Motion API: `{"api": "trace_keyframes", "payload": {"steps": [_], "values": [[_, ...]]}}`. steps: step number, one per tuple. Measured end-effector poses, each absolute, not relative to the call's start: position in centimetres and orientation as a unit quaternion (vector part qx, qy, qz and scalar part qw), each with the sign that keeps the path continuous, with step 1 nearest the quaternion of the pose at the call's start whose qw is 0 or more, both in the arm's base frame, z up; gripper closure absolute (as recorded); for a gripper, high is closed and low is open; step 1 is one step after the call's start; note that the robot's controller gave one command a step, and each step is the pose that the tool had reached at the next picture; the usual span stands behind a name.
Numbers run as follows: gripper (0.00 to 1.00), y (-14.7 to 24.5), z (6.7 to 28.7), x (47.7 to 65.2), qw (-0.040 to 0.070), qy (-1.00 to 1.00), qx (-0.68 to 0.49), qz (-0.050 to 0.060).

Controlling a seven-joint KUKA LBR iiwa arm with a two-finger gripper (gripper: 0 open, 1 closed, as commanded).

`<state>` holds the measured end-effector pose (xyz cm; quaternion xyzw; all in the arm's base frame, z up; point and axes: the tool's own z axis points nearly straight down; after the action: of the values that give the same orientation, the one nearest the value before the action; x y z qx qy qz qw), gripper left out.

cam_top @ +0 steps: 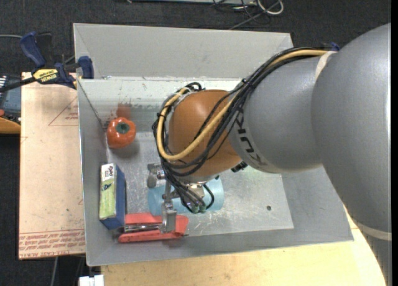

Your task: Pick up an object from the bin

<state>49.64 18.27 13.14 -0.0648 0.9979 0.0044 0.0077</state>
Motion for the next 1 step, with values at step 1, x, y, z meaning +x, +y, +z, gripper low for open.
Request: {"api": "trace_keyframes", "payload": {"steps": [1], "values": [[0.0,18.1,9.96,49.25,0.001,1.0,-0.026,0.004]]}}
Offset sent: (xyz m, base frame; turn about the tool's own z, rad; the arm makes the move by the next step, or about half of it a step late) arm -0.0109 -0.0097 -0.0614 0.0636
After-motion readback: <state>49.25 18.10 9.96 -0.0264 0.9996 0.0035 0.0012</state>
